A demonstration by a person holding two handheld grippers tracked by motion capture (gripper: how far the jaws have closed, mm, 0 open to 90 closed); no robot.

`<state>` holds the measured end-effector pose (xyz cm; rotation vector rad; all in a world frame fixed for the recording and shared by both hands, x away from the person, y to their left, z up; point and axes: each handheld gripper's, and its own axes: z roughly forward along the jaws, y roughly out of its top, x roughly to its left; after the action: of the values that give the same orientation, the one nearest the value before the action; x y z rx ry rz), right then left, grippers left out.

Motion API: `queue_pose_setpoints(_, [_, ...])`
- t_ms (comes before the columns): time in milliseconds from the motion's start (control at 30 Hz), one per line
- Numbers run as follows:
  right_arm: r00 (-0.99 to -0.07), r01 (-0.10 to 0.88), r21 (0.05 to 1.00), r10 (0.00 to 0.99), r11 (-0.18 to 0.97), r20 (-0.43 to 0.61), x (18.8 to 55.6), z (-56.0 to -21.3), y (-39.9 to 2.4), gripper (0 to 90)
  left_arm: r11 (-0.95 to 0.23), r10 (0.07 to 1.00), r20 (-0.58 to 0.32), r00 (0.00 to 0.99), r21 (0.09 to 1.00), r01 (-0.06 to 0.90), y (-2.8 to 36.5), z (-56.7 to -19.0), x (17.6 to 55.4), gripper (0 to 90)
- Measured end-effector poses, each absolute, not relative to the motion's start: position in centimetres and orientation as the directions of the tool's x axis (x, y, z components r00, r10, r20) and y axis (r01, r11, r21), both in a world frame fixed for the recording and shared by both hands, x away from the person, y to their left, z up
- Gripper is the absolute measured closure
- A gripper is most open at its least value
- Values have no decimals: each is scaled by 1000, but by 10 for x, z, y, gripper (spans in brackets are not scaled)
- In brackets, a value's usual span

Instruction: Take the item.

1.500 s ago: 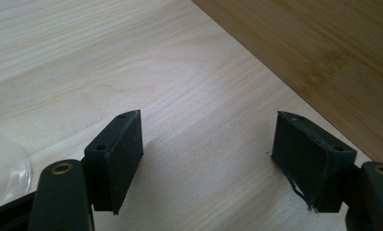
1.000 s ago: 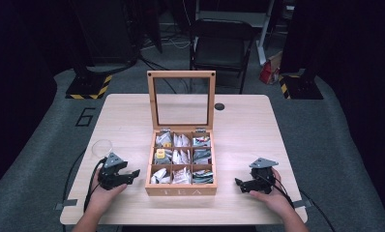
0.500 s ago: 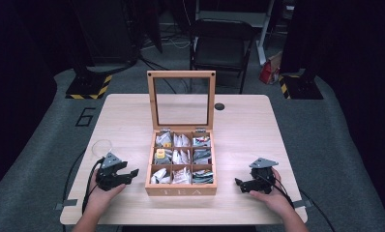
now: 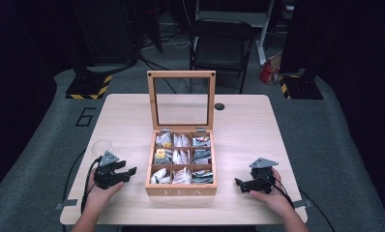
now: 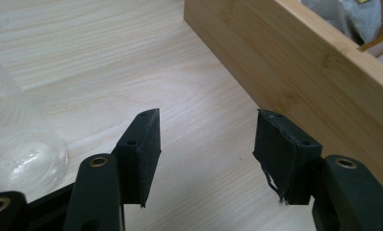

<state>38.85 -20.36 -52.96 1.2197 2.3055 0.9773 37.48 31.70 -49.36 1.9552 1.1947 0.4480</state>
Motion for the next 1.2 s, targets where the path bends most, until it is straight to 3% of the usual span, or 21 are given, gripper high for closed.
queue_pose_setpoints(1200, [-566, 580, 715, 825, 390, 9, 389, -530, -204, 8, -270, 833, -103, 544, 782, 562, 301, -445, 392, 436])
